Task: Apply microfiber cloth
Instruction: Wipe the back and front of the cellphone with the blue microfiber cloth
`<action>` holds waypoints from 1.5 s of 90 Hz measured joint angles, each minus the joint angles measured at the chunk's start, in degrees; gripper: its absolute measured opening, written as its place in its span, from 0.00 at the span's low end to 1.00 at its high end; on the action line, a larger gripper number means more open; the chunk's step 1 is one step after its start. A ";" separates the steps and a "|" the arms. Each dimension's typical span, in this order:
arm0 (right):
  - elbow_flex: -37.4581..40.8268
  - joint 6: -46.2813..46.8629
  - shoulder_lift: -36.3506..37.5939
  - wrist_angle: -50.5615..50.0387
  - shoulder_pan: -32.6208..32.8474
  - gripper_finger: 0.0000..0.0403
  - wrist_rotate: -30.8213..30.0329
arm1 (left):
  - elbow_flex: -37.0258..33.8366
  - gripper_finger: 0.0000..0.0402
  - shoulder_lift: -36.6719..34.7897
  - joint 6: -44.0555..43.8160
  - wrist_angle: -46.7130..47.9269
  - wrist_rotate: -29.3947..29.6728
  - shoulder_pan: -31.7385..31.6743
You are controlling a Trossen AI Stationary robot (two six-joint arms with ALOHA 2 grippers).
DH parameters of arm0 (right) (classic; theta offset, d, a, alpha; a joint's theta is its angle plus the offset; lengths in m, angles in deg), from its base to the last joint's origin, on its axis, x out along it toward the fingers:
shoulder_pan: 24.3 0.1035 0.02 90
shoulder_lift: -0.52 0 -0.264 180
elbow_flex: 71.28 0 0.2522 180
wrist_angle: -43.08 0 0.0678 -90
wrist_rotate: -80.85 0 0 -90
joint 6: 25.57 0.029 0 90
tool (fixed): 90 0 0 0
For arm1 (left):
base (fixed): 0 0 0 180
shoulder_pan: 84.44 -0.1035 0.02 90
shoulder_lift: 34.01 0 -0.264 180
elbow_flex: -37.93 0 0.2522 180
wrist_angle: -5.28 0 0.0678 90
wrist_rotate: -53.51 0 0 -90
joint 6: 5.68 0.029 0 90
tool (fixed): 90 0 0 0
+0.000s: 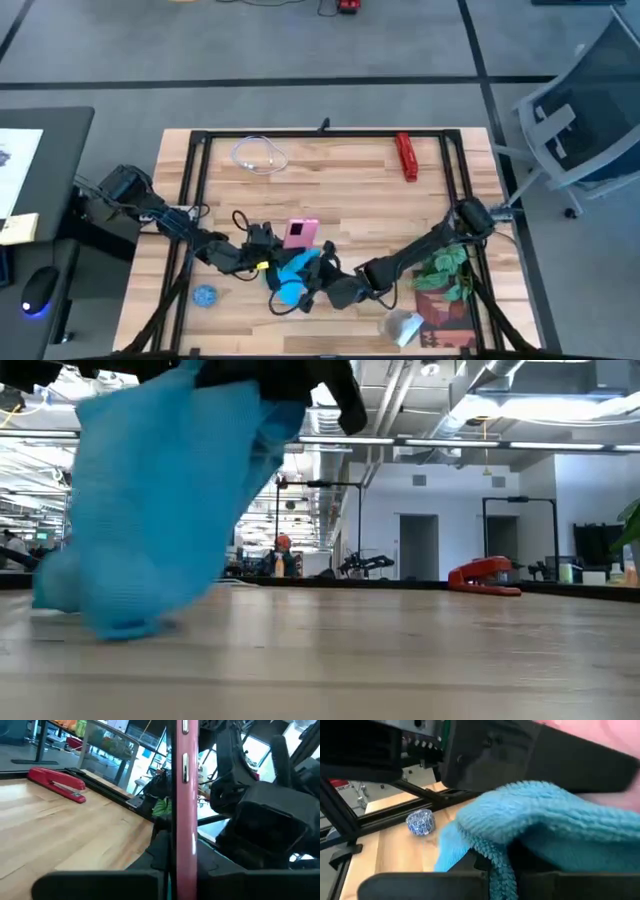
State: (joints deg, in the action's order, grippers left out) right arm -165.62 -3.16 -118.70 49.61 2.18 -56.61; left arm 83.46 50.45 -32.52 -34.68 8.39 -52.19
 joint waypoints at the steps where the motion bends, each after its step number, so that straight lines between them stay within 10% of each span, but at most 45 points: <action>1: 0.00 0.00 0.00 -0.15 0.01 0.00 -0.19 | 0.00 0.03 0.00 0.01 0.01 0.06 0.05; 36: -0.02 -1.51 4.70 -10.62 4.11 0.00 -13.66 | 0.09 0.03 -0.04 0.05 0.29 -0.06 0.51; 70: -0.04 -3.50 3.63 -5.49 -1.38 0.00 10.18 | 0.00 0.03 0.00 0.10 0.17 -0.13 0.53; 109: -0.02 -4.51 7.40 -13.12 5.10 0.00 -22.12 | 0.07 0.03 -0.04 0.46 -0.05 -0.57 0.68; 135: -0.02 -4.91 7.47 -12.56 5.02 0.00 -13.94 | 0.04 0.03 -0.02 0.64 0.40 -1.18 0.79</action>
State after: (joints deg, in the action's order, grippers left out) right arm -165.64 -8.07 -111.23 37.05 7.20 -70.56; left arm 83.50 50.43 -31.88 -34.28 7.21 -51.40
